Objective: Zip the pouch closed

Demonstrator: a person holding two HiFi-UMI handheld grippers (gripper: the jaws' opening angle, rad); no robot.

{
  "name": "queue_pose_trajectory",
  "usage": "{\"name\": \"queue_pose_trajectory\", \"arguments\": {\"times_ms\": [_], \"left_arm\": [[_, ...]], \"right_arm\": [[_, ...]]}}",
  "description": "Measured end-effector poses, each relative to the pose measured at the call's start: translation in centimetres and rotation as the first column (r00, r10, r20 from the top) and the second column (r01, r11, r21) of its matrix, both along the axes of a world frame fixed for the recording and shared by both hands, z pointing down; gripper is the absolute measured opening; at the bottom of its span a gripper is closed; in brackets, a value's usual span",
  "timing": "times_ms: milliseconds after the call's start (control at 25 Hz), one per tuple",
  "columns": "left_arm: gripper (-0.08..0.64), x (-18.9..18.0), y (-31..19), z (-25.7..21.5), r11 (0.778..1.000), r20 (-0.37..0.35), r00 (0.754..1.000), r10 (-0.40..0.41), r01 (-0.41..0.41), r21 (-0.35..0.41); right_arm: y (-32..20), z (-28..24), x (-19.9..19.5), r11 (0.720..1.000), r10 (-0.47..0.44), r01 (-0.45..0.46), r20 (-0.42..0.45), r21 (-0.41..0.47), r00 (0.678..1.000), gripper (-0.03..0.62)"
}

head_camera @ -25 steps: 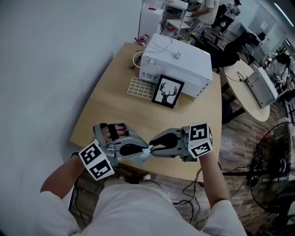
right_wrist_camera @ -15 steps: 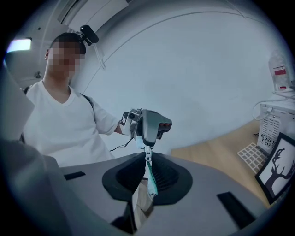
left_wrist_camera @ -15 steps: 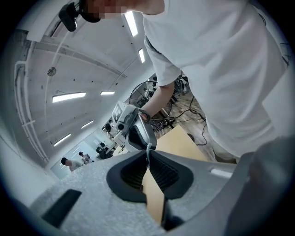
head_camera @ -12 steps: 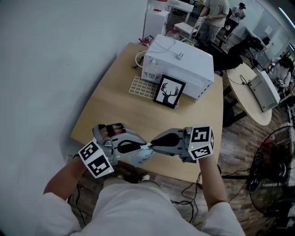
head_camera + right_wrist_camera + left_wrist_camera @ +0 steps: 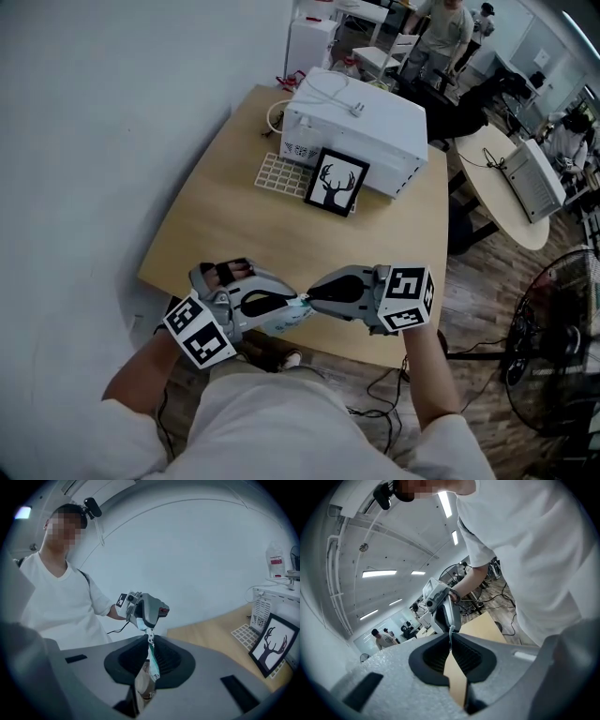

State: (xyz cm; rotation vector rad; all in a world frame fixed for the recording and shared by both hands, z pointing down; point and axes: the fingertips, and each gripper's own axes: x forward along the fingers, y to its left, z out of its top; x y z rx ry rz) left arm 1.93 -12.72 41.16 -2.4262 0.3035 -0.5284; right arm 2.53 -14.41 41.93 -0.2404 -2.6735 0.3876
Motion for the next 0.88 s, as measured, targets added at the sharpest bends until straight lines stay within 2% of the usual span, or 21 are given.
{"name": "queue_pose_trajectory", "arguments": {"times_ms": [120,240,320,520,640,760,880], "left_arm": [[0.026,0.4,0.3,-0.1,1.000,0.009,1.000,0.012,-0.012,0.004],[0.026,0.6,0.1,-0.3,1.000,-0.005,1.000,0.014,-0.014,-0.001],[0.026,0.8,0.1,-0.1,1.000,0.010,1.000,0.015,-0.015,0.010],[0.026,0.5,-0.1,-0.3,1.000,-0.008,1.000,-0.007,0.007,0.001],[0.026,0.3,-0.2,-0.2,1.000,-0.013,1.000,-0.021,0.021,-0.004],[0.026,0.4,-0.2,0.0,1.000,-0.008,1.000,-0.030,0.030,-0.002],[0.026,0.4,-0.3,0.3,0.999,-0.007,0.999,-0.041,0.041,-0.009]], "right_arm": [[0.2,0.6,1.0,0.999,0.016,-0.014,-0.044,0.035,0.999,0.040],[0.0,0.5,1.5,0.999,0.035,-0.034,-0.032,0.028,0.999,0.040],[-0.1,0.7,1.6,0.998,0.042,-0.040,-0.038,0.038,0.998,0.040],[-0.8,2.6,3.2,0.993,0.087,-0.076,-0.120,0.095,0.989,0.040],[-1.0,2.7,3.6,0.992,0.112,-0.105,-0.099,0.076,0.989,0.040],[-1.1,3.1,3.5,0.988,0.120,-0.106,-0.126,0.111,0.985,0.040],[-1.5,4.1,4.0,0.980,0.141,-0.110,-0.190,0.167,0.972,0.040]]}}
